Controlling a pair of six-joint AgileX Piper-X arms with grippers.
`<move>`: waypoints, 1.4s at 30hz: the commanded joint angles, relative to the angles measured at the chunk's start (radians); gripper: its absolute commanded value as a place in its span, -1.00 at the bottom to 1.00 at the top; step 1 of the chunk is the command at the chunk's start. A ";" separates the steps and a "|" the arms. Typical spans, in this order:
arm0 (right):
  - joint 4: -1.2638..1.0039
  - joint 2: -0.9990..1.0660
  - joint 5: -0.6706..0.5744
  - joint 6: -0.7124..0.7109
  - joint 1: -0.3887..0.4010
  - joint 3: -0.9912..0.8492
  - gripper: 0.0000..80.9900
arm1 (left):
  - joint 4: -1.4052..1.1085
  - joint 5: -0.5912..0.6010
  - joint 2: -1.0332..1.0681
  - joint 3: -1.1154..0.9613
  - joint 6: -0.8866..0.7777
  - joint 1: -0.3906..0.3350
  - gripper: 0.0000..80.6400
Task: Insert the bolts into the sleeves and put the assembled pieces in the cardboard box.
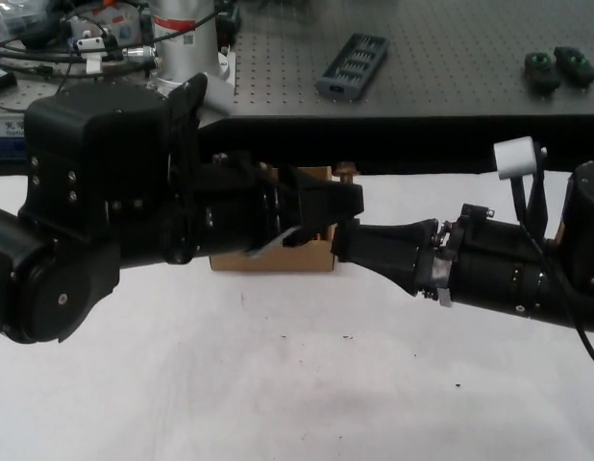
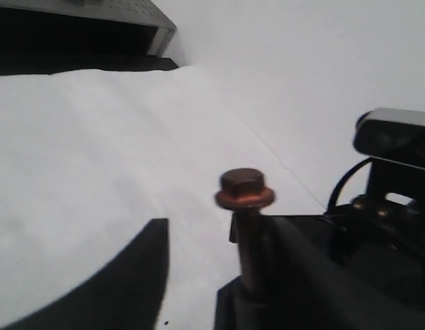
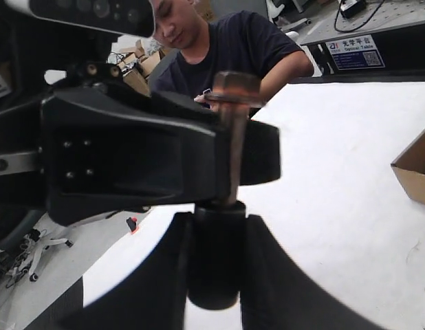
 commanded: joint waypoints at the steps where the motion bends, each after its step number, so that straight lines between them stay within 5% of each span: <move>1: -0.079 -0.015 -0.009 0.030 -0.012 -0.017 -0.88 | 0.013 -0.027 0.004 0.003 0.030 0.029 0.23; 15: 0.109 -0.015 -0.047 -0.111 -0.062 -0.061 -0.97 | 0.008 0.204 -0.091 -0.081 -0.050 0.191 0.15; 20: 0.300 0.055 -0.032 -0.250 -0.064 -0.221 -0.97 | 0.065 0.191 -0.197 -0.084 -0.043 0.230 0.15; 26: 0.381 0.315 -0.032 -0.253 -0.066 -0.511 -0.97 | 0.451 0.191 -0.295 -0.084 0.114 0.252 0.09; 33: 0.765 0.654 0.055 -0.229 -0.066 -0.997 -0.97 | 0.847 -0.004 -0.372 -0.082 0.376 0.252 -0.10; 42: 1.224 0.927 0.324 -0.215 -0.055 -1.477 -0.97 | 0.936 -0.198 -0.461 -0.082 0.397 0.252 -0.28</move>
